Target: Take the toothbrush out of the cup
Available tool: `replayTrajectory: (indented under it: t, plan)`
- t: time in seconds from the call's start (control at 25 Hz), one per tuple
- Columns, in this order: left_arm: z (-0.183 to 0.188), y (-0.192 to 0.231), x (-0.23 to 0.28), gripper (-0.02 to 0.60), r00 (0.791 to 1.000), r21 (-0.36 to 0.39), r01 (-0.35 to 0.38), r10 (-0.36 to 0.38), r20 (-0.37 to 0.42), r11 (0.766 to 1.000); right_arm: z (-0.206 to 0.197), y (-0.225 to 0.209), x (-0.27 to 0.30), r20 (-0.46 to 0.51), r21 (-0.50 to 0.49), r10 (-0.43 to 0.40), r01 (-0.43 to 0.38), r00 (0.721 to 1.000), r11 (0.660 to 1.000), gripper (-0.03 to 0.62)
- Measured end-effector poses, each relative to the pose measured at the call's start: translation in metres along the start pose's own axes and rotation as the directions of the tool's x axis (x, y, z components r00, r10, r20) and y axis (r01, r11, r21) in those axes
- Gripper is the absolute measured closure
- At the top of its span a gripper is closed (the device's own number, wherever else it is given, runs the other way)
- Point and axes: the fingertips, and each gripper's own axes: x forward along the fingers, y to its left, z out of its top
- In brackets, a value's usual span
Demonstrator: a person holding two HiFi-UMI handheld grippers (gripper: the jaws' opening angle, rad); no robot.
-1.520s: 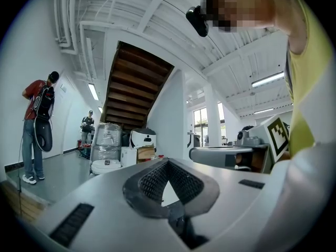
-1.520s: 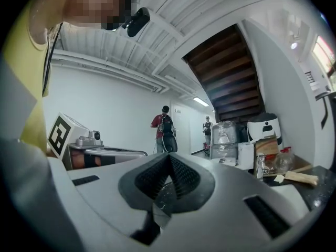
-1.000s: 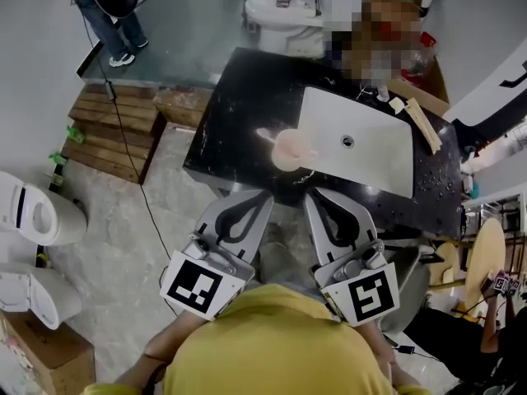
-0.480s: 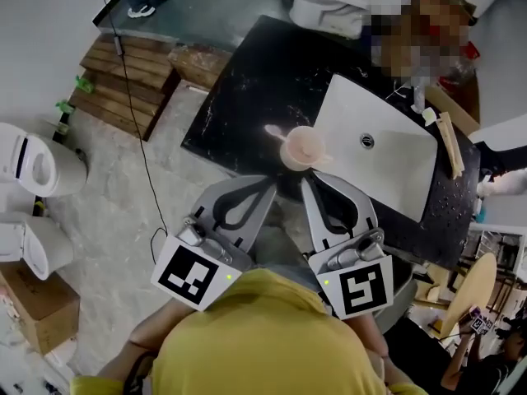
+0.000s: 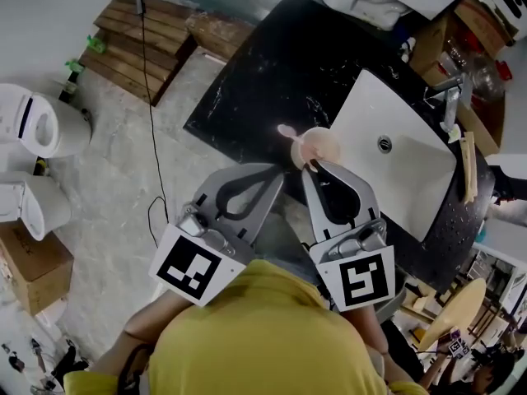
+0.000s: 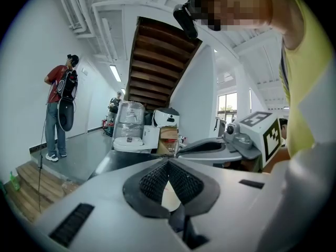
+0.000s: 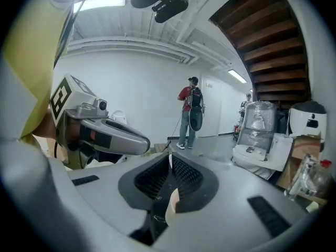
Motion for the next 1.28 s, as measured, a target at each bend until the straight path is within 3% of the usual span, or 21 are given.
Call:
replayTrajectory:
  t: [0.16, 0.24, 0.44, 1.28]
  plan:
    - [-0.005, 0.006, 0.007, 0.571, 1.000, -0.020, -0.018, 0.018, -0.015, 1.000, -0.008, -0.005, 0.010, -0.037, -0.021, 0.034, -0.035, 0.999, 0.999, 0.565]
    - [-0.008, 0.009, 0.011, 0.571, 0.999, -0.033, -0.026, 0.025, -0.024, 0.999, -0.013, -0.006, 0.016, -0.058, -0.045, 0.056, -0.059, 0.997, 0.997, 0.512]
    - [-0.016, 0.013, 0.018, 0.571, 0.999, -0.054, -0.036, 0.033, -0.043, 0.998, -0.026, -0.007, 0.025, -0.120, -0.132, 0.103, -0.118, 0.987, 0.984, 0.511]
    - [-0.034, 0.033, 0.023, 0.571, 0.994, -0.108, -0.079, 0.070, -0.078, 0.991, -0.054, -0.011, 0.056, -0.267, -0.188, 0.131, -0.185, 0.955, 0.965, 0.511]
